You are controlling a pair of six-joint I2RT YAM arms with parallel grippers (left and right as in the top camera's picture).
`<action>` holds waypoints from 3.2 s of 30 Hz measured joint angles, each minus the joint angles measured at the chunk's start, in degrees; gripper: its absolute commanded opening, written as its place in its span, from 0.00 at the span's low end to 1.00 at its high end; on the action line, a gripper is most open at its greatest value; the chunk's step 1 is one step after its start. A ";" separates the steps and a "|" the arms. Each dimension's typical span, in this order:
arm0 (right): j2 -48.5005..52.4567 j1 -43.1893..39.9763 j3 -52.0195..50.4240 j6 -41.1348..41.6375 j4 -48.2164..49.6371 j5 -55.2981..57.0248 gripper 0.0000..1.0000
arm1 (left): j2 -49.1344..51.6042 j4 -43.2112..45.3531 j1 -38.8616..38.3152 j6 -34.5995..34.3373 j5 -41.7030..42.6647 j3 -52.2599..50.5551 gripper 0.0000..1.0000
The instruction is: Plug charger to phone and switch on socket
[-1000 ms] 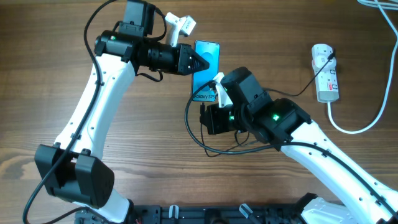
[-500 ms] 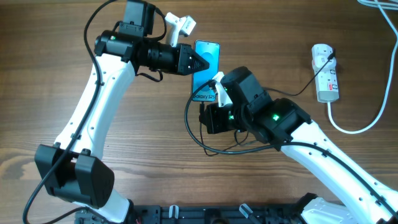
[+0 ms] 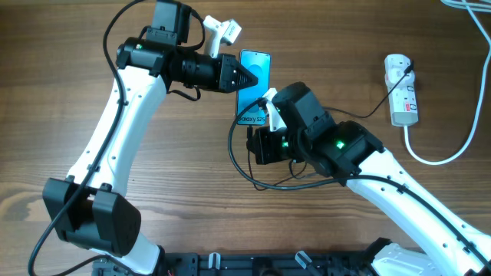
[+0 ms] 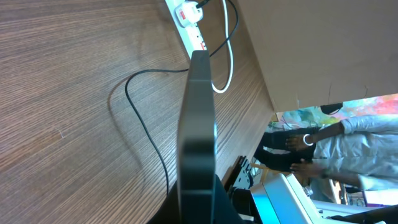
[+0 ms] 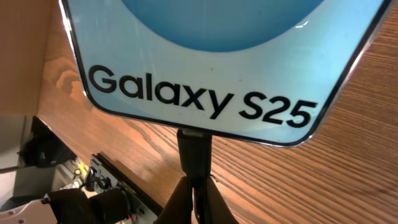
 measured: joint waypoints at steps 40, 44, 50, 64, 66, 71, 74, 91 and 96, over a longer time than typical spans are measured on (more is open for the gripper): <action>-0.59 -0.17 3.43 1.20 -15.26 8.79 1.00 | 3.10 -4.26 0.57 -1.60 -11.76 0.11 0.04; -0.61 -0.17 2.51 1.66 -14.80 8.79 1.00 | 11.89 -5.55 0.09 -1.79 -12.52 0.09 0.04; -0.63 -0.17 -3.56 4.48 -8.87 8.81 1.00 | 20.79 2.36 -2.14 -2.40 -13.16 -0.07 0.04; 1.70 -0.17 -5.03 5.35 -5.27 8.79 1.00 | 27.04 6.49 -2.23 -6.78 -19.74 -0.07 0.11; 1.70 -0.17 -5.03 5.35 -5.27 8.74 1.00 | 27.65 6.47 -2.25 -8.20 -19.52 -0.07 0.17; 1.70 -0.17 -5.03 5.35 -5.27 8.74 1.00 | 28.89 6.43 -2.25 -9.55 -19.56 -0.04 0.43; 1.70 -0.17 -5.03 5.35 -5.35 8.72 1.00 | 29.03 6.23 -2.25 -9.62 -20.22 -0.04 0.53; 2.08 -1.51 -3.06 2.89 -19.15 8.96 1.00 | 19.65 -3.32 -1.64 -16.72 -37.90 -0.22 1.00; 2.80 -24.83 18.75 -2.38 -35.06 11.69 1.00 | -6.80 -4.42 -1.09 -19.96 -45.48 -0.09 1.00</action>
